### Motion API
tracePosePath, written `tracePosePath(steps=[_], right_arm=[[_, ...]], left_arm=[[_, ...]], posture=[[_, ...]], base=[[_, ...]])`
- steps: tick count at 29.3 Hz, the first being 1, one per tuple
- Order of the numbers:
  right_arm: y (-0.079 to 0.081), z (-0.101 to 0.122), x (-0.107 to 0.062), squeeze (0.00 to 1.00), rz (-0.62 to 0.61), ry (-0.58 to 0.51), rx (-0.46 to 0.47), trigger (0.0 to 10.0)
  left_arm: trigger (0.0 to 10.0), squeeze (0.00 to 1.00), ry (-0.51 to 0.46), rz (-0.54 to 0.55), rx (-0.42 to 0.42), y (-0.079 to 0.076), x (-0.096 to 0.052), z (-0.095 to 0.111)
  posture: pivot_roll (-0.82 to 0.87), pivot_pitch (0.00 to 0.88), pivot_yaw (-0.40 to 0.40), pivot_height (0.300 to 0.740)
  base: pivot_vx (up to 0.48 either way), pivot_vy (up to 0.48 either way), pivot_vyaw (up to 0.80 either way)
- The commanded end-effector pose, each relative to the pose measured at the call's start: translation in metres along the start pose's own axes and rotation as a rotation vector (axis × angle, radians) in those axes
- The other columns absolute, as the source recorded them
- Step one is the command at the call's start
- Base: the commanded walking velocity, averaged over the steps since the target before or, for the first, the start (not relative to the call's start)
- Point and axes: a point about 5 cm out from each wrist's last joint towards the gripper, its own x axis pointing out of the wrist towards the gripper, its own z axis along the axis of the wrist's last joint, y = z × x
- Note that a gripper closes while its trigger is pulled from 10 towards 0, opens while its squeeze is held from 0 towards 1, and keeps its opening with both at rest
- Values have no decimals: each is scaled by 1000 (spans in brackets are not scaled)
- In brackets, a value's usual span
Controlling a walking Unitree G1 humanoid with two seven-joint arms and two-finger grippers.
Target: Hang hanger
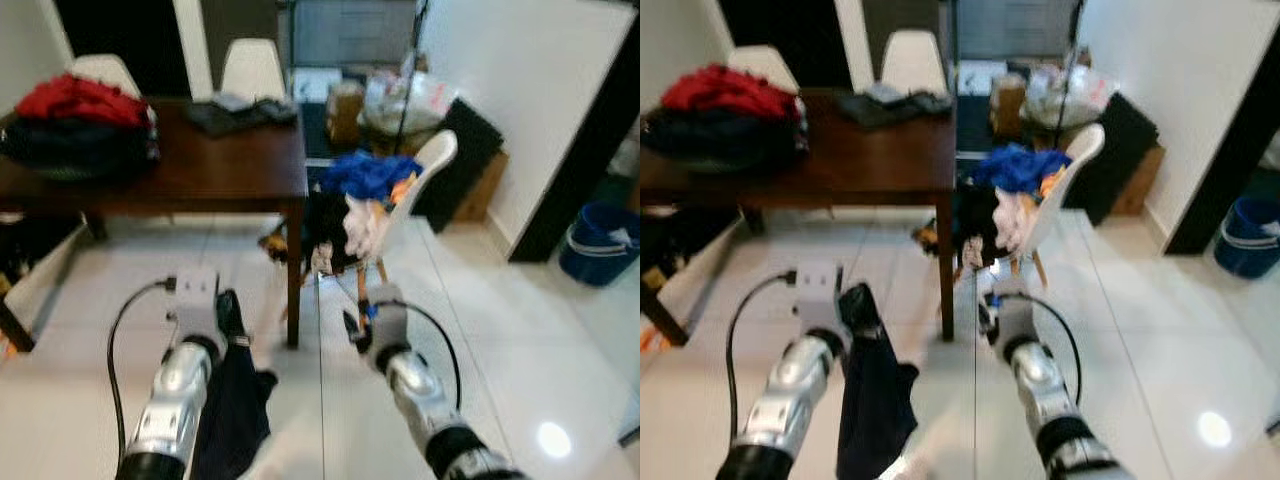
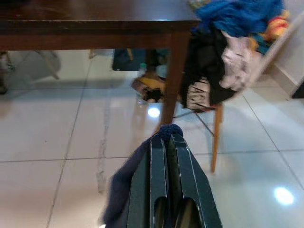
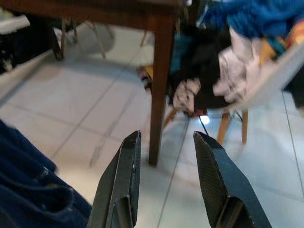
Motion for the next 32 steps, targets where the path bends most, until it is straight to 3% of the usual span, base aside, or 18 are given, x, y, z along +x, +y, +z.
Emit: tracePosePath(steps=[1,7,8,9,12,15,16,18,24,26,30,31,32], right_arm=[[4,1,1,0,-2,-7,23,10000],[4,2,2,0,-7,-10,27,10000],[4,2,2,0,-8,-11,28,10000],[4,2,2,0,-8,-11,28,10000],[5,3,3,0,-14,-16,37,10000],[5,4,3,0,-16,-17,39,10000],[4,4,3,0,-20,-17,42,10000],[4,4,3,0,-23,-17,44,10000],[3,4,3,0,-29,-17,49,10000],[2,3,3,0,-34,-15,53,10000],[2,3,2,0,-35,-14,54,10000],[3,5,3,0,-21,-38,130,10000],[3,5,3,0,-21,-38,130,10000]], left_arm=[[10000,0,-34,28,6,10,1,11],[10000,16,-99,45,19,18,8,32],[10000,24,-147,52,27,23,13,49],[10000,24,-147,52,27,23,13,49],[10000,20,-285,59,39,31,26,99],[10000,20,-317,54,42,32,28,111],[10000,12,-411,21,62,26,33,144],[10000,8,-482,-7,87,19,35,169],[10000,8,-570,-34,95,11,35,201],[10000,4,-624,-59,98,7,34,222],[10000,0,-641,-68,100,6,33,229],[10000,0,-686,-85,121,4,29,245],[10000,0,-686,-85,121,4,29,245]], posture=[[61,0,-39,740],[66,0,-42,740],[68,0,-42,740],[68,0,-42,740],[72,0,-41,740],[74,0,-41,740],[74,0,-41,740],[75,0,-42,740],[77,0,-41,740],[78,0,-41,740],[78,0,-41,740],[84,0,-41,740],[84,0,-41,740]], base=[[442,0,0],[444,0,0],[454,0,0],[454,0,0],[449,0,0],[450,0,0],[446,0,0],[448,0,0],[451,0,0],[450,0,0],[454,0,0],[450,0,0],[450,0,0]])
